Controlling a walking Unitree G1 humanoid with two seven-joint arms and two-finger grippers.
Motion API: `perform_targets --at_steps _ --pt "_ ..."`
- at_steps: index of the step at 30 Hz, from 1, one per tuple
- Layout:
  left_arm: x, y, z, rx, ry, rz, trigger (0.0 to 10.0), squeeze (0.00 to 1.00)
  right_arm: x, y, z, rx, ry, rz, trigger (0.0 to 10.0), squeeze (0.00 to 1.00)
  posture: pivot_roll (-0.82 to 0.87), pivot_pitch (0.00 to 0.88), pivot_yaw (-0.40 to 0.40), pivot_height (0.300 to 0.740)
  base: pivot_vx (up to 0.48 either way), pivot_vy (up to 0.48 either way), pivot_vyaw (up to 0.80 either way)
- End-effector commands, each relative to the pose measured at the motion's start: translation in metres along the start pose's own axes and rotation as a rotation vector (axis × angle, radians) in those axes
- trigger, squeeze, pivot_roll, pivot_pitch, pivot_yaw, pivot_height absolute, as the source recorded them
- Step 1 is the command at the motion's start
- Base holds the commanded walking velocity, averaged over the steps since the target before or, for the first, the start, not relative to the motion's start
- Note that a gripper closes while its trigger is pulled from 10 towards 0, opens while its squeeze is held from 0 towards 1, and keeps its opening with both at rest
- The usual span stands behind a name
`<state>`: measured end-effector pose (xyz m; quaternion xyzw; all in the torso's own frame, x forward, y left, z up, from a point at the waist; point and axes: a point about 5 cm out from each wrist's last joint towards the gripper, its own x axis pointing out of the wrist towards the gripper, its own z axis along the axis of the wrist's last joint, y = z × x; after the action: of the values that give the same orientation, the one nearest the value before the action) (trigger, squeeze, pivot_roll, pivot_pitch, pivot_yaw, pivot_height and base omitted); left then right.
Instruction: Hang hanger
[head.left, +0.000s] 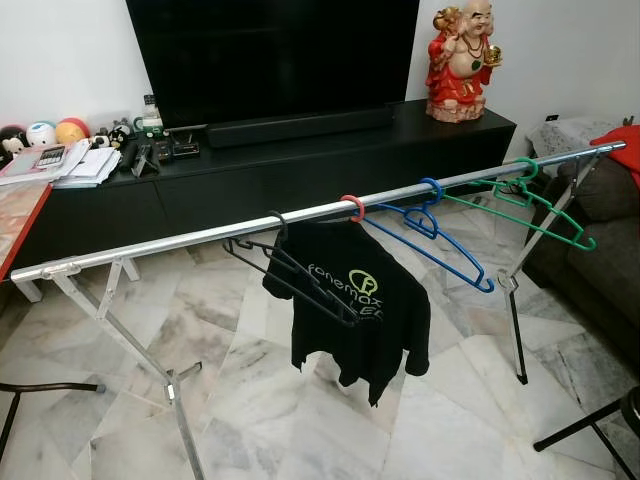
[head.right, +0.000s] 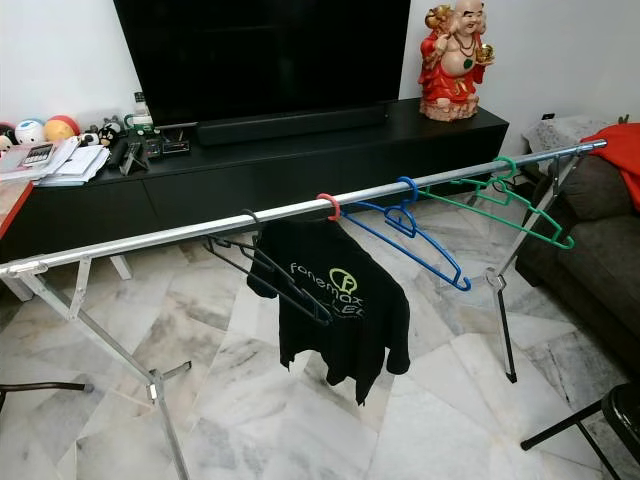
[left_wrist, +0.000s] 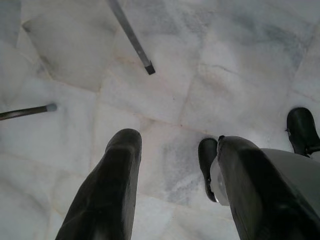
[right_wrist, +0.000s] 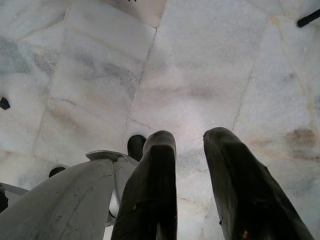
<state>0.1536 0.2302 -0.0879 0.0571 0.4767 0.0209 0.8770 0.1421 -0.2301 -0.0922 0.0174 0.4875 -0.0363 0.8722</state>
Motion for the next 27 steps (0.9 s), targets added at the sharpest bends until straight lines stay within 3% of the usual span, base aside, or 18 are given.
perform_targets --at_steps 1,7,10,14,18,21,27 --pt "0.000 -0.007 -0.004 0.058 0.019 -0.007 10.0 0.00 0.000 -0.001 -0.001 0.006 0.006 -0.004 10.0 0.00 0.10 0.000 0.036 0.740 0.000 -0.270 -0.74" --pt "0.000 -0.015 -0.009 0.052 0.031 -0.013 10.0 0.00 0.000 -0.001 -0.001 0.001 0.007 -0.001 10.0 0.00 0.11 0.000 0.034 0.740 0.000 -0.445 -0.75" --pt "-0.002 -0.015 -0.015 0.044 0.039 -0.016 10.0 0.00 0.000 -0.001 -0.001 -0.003 0.007 0.001 10.0 0.00 0.10 0.000 0.035 0.740 0.000 0.000 -0.75" --pt "-0.003 -0.005 -0.017 0.040 0.035 -0.007 10.0 0.00 0.000 -0.001 -0.001 -0.001 0.006 0.000 10.0 0.00 0.10 0.000 0.036 0.740 0.000 0.000 -0.75" --pt "-0.009 0.025 -0.019 0.037 0.032 0.019 10.0 0.00 0.000 -0.001 -0.001 0.000 0.006 0.000 10.0 0.00 0.10 0.000 0.037 0.740 0.000 0.000 -0.75" --pt "-0.012 0.037 -0.021 0.035 0.038 0.030 10.0 0.00 0.000 -0.001 -0.001 0.001 0.006 -0.001 10.0 0.00 0.10 0.000 0.037 0.740 0.000 0.000 -0.75" --pt "-0.011 0.026 -0.027 0.076 0.057 0.021 10.0 0.00 0.000 -0.001 -0.001 0.001 0.006 -0.001 10.0 0.00 0.10 0.000 0.036 0.740 0.000 0.000 -0.74"
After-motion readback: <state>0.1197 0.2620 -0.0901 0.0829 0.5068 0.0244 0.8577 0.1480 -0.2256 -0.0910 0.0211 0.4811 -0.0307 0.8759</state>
